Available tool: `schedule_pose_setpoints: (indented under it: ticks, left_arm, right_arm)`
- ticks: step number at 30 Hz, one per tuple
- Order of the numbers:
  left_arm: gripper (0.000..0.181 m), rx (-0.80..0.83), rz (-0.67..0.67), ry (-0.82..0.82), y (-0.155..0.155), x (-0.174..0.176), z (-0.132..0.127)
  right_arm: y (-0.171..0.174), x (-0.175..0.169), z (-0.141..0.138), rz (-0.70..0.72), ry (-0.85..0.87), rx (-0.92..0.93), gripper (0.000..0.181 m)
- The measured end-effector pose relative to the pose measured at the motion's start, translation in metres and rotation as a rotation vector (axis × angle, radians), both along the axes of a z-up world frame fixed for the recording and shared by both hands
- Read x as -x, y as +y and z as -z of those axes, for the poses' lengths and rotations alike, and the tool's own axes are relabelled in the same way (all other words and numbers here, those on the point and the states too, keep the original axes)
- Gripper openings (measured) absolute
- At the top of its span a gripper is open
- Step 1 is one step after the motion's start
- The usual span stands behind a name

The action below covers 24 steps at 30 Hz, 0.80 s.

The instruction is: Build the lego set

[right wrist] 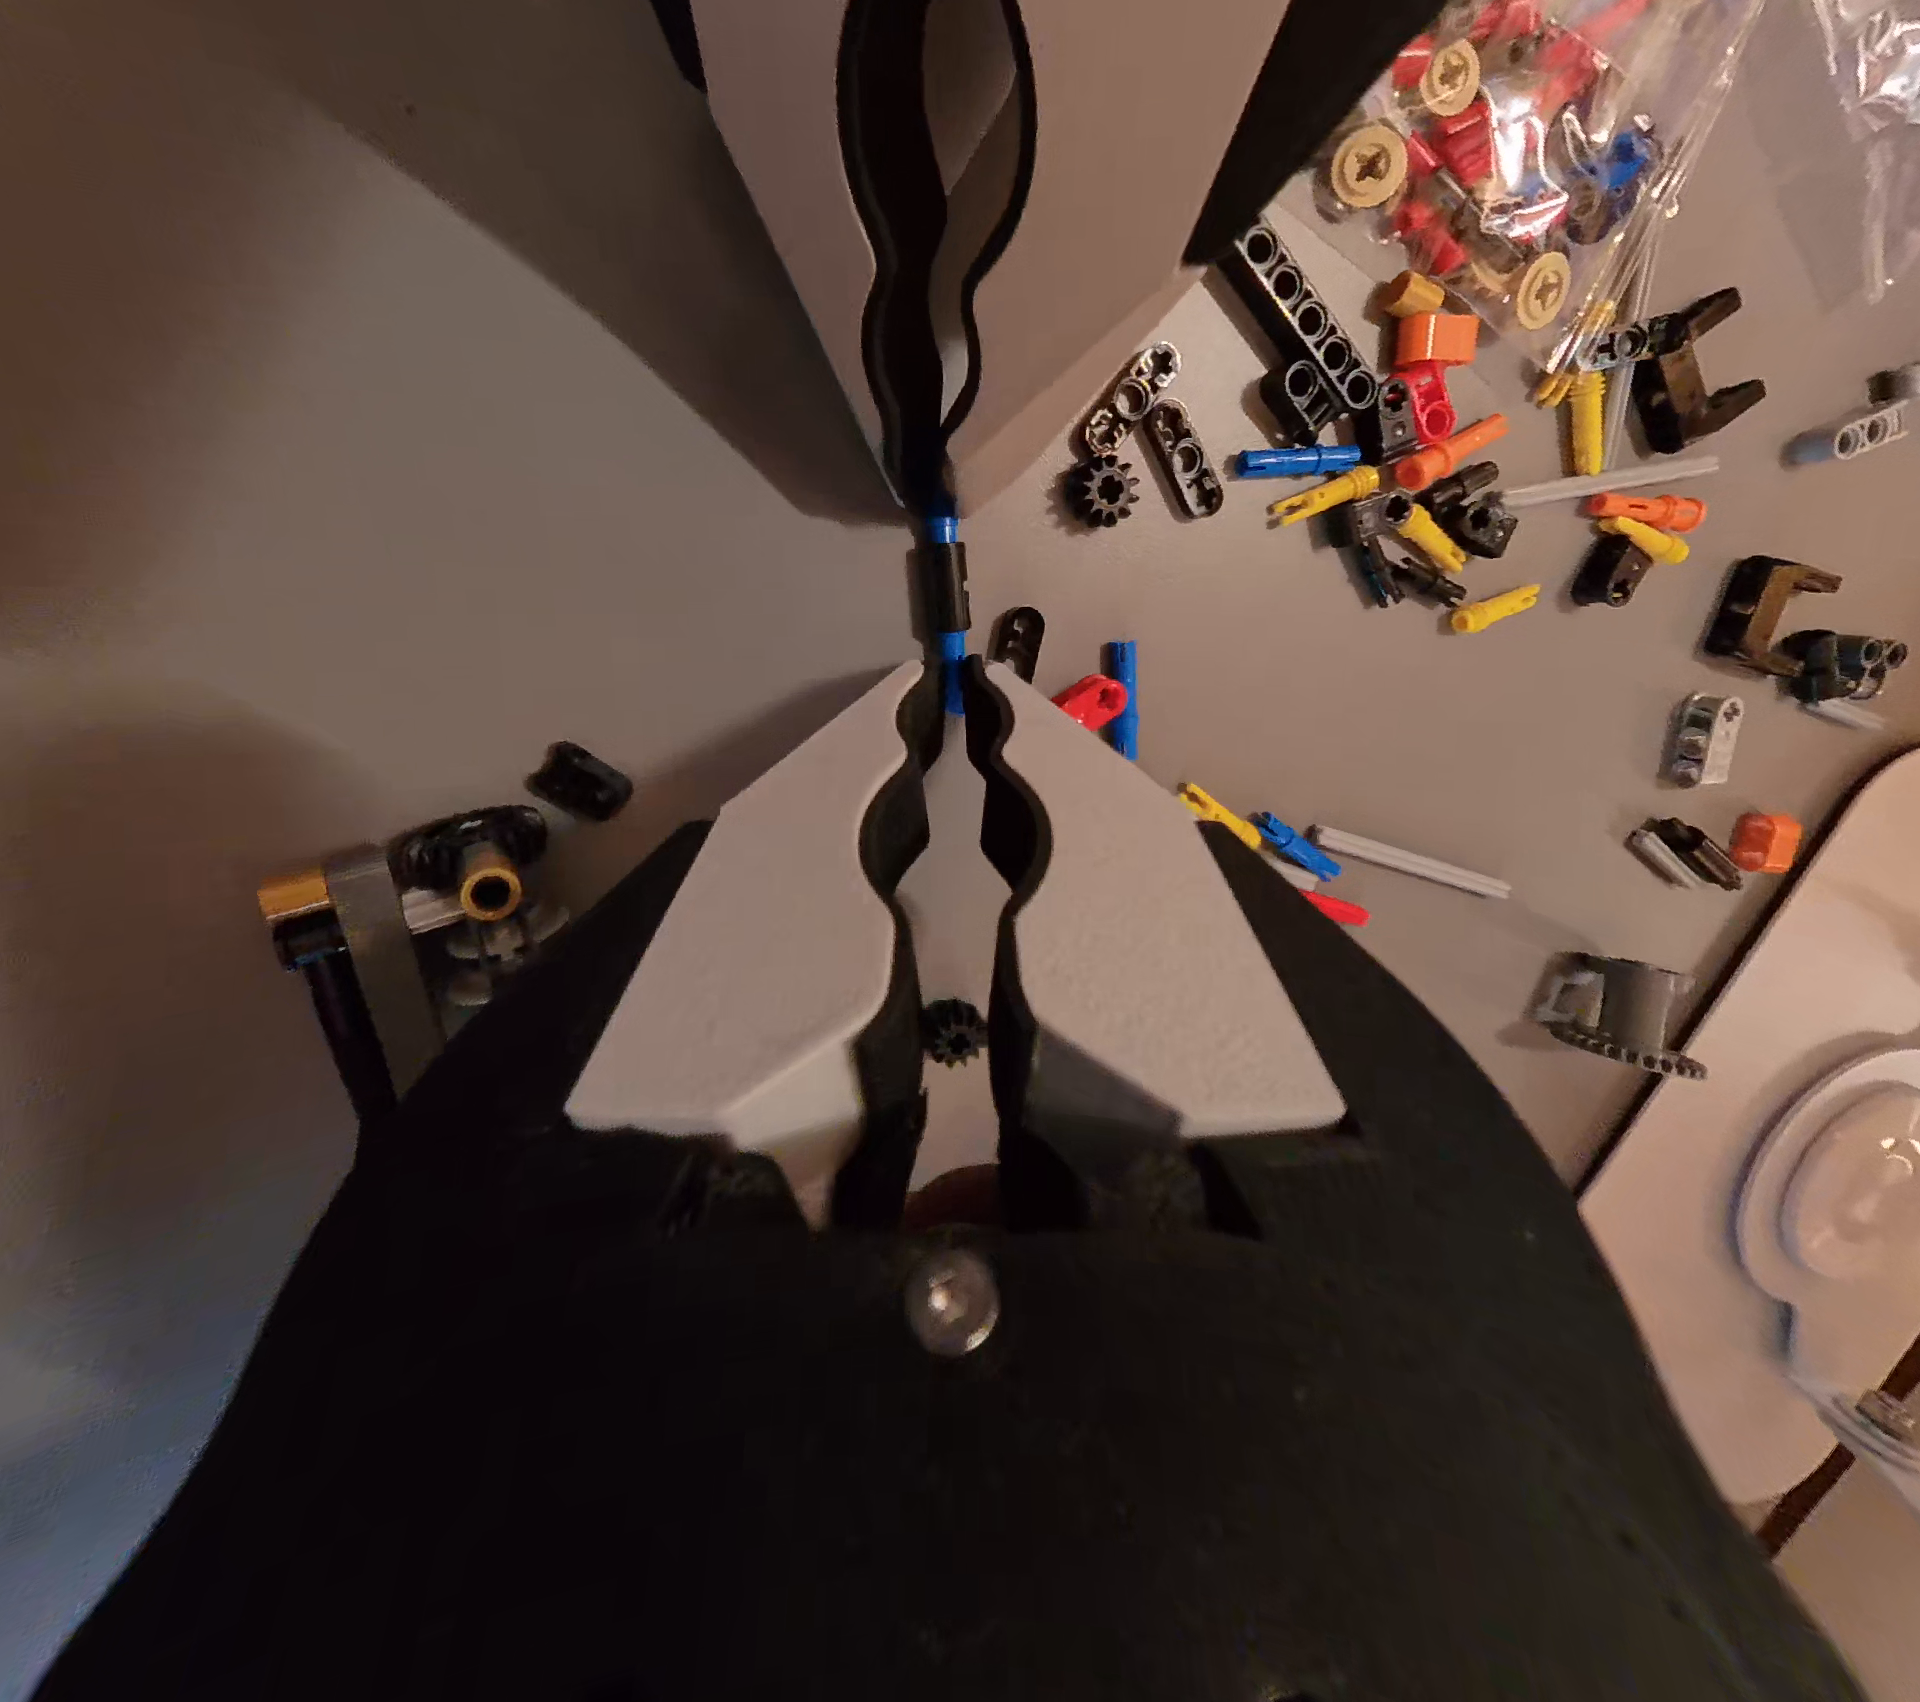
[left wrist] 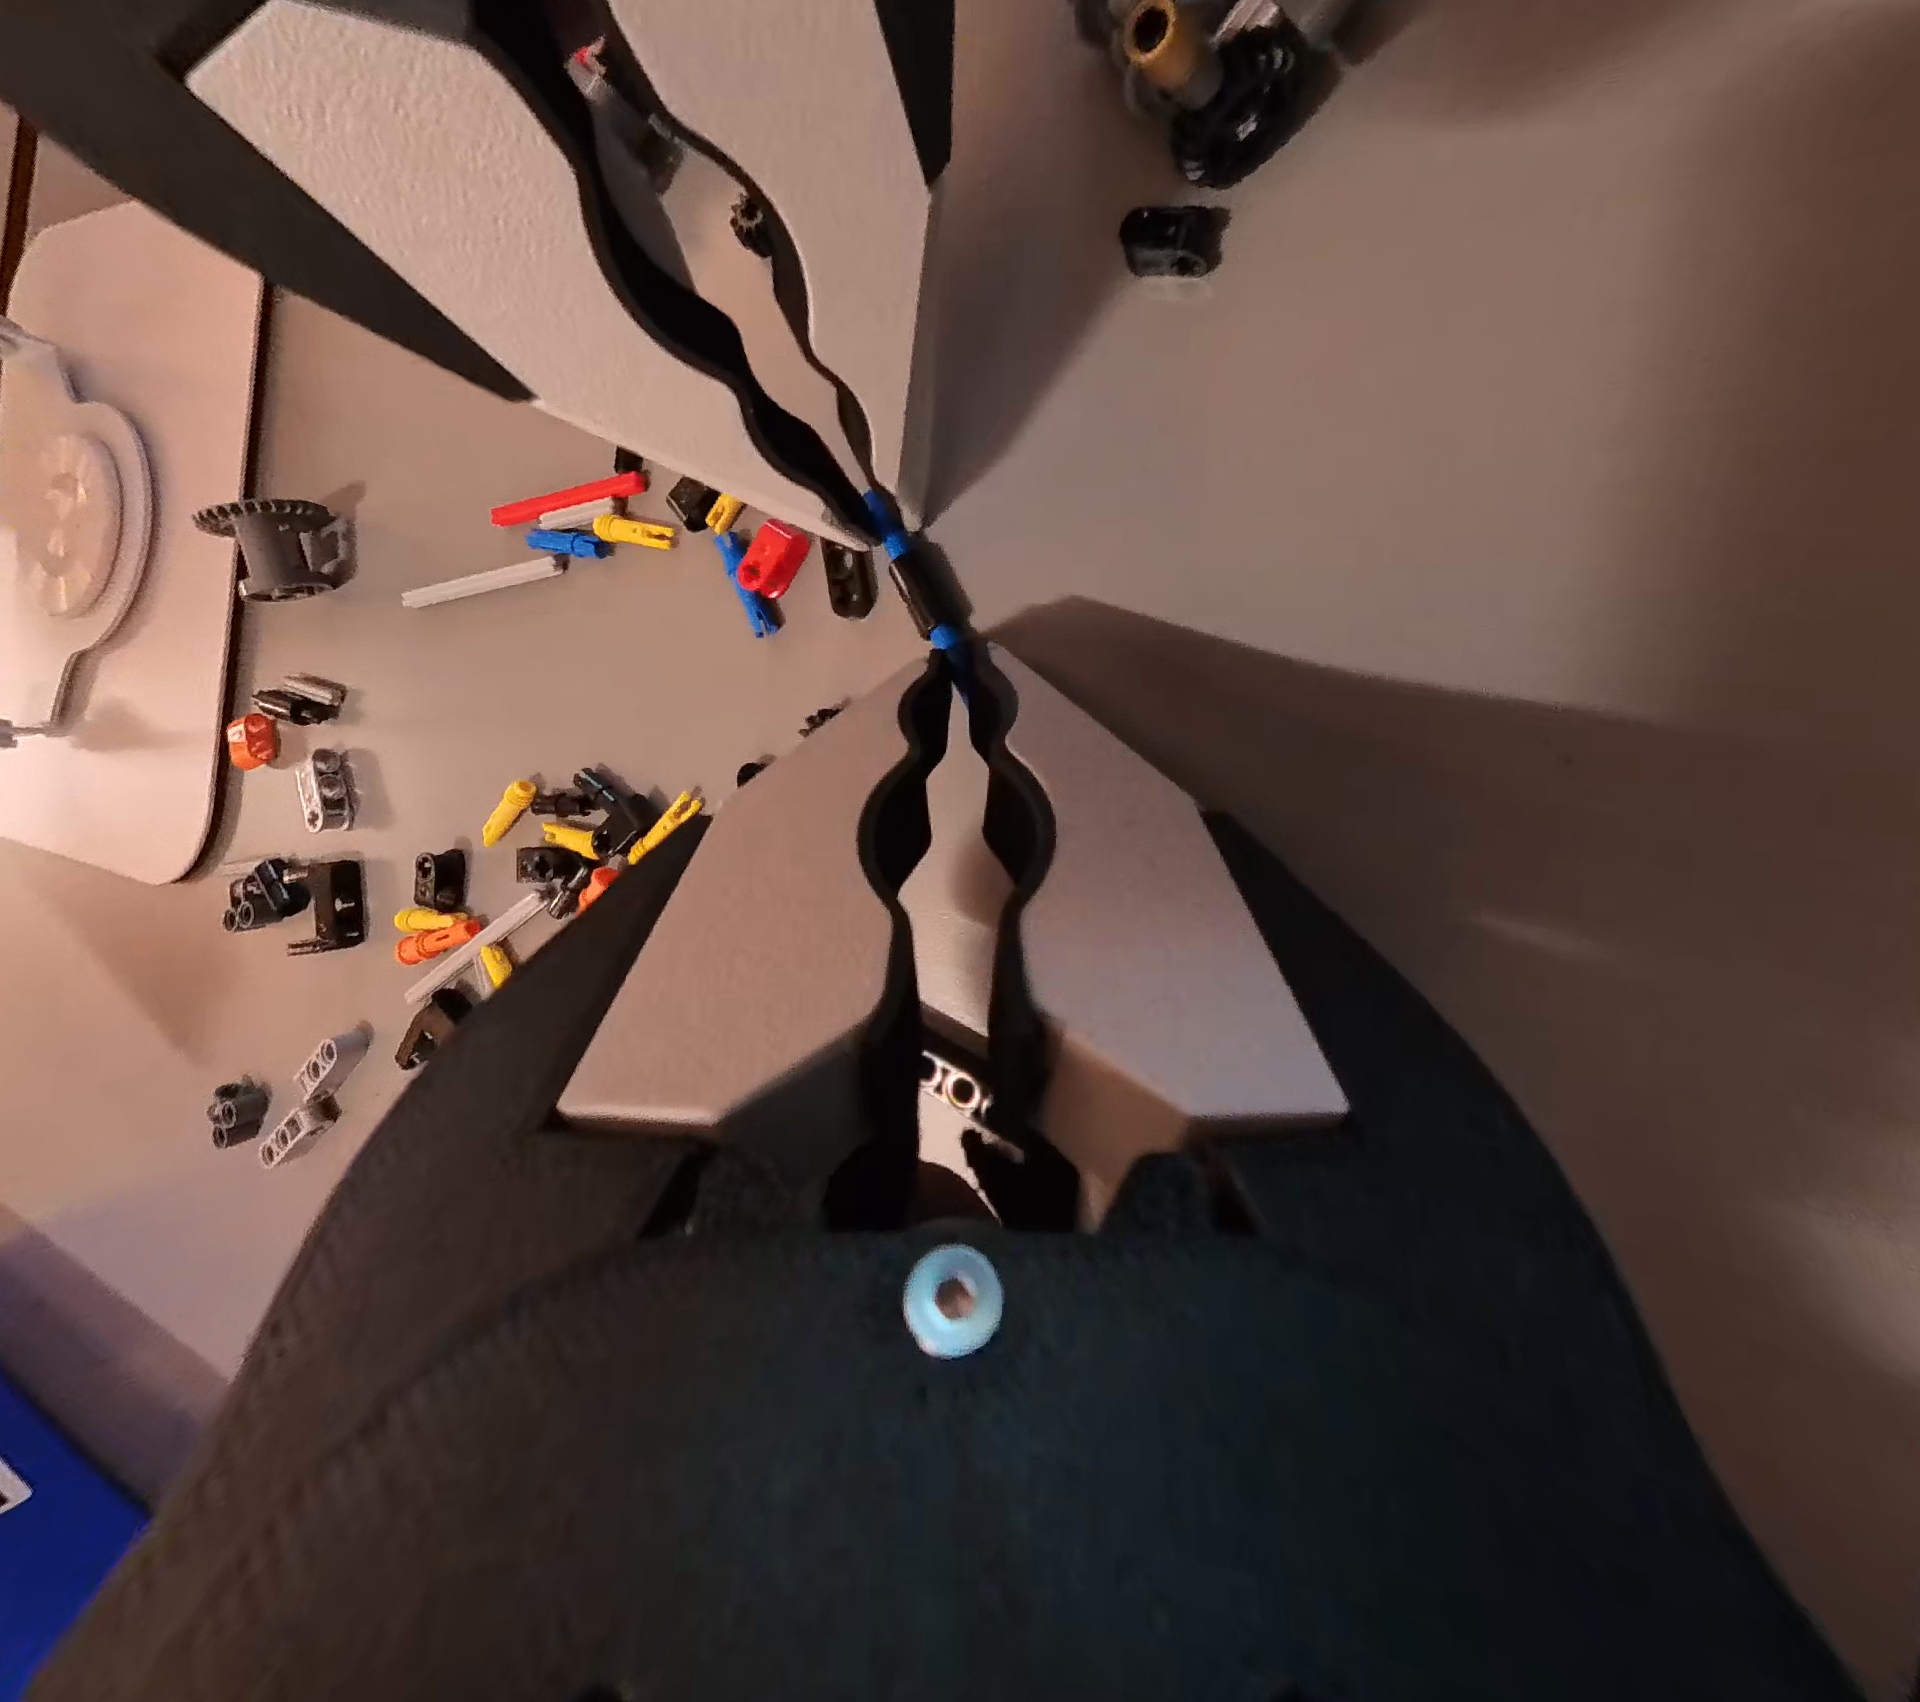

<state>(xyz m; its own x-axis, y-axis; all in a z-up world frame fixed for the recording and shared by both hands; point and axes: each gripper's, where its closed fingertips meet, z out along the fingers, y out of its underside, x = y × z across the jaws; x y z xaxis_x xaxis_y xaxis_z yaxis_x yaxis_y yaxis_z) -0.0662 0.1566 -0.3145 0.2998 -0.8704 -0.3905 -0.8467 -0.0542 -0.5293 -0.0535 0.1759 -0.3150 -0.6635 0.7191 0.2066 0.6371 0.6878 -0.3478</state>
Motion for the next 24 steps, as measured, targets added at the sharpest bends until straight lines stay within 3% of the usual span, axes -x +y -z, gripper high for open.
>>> schedule_pose_setpoints:
  ticks: [24]
  left_arm:
    - [0.003,-0.016,-0.080,-0.043,-0.005,0.002,-0.002]
  right_arm:
    - [-0.006,-0.004,-0.006,0.172,0.130,0.091,0.006]
